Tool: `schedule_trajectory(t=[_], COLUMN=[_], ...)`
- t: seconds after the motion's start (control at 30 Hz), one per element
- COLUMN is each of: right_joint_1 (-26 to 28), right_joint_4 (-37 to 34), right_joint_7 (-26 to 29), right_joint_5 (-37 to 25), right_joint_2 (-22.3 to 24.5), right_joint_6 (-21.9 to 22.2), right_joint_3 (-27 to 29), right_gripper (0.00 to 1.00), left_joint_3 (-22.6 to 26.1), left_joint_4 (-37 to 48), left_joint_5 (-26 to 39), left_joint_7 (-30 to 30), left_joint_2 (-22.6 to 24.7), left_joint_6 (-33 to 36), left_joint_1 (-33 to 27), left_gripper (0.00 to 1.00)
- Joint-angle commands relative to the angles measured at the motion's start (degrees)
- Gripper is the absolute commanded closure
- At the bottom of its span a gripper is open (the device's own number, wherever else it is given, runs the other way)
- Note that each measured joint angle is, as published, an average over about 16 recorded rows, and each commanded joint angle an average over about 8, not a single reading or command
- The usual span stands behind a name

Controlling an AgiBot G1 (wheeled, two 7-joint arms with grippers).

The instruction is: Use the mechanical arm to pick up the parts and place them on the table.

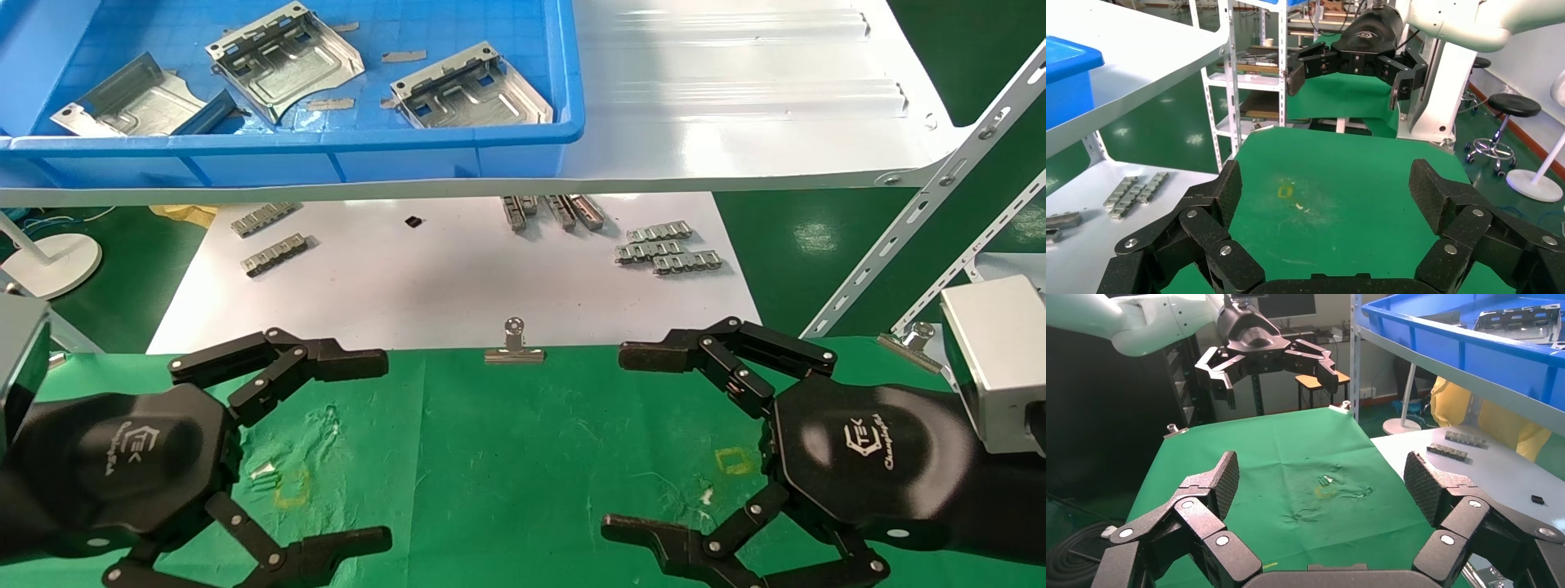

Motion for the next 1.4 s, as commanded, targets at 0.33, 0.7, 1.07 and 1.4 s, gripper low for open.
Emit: schedule_trajectory(t=[0.33, 0.7, 1.07, 1.4], right_joint_1=[0.00, 0.00, 0.00, 0.00], right_joint_4=[0.00, 0.00, 0.00, 0.00], right_joint_7=[0.00, 0.00, 0.00, 0.00], right_joint_5=[0.00, 0.00, 0.00, 0.00], right_joint_2=[0.00, 0.00, 0.00, 0.00], right_joint_6=[0.00, 0.00, 0.00, 0.00], right_joint_3=[0.00, 0.00, 0.00, 0.00], right_gripper=[1.00, 1.00, 1.00, 1.00], left_joint_3=[0.00, 0.00, 0.00, -0.41], left_joint_4=[0.00, 0.00, 0.00, 0.01], left_joint_5=[0.00, 0.00, 0.00, 1.16], left_joint_7=[0.00, 0.00, 0.00, -0.22], left_joint_2=[0.00, 0.00, 0.00, 0.52], left_joint_6=[0.00, 0.00, 0.00, -1.29], left_joint_1=[0.00, 0.00, 0.00, -4.37], left_gripper=[0.00, 0.00, 0.00, 0.00])
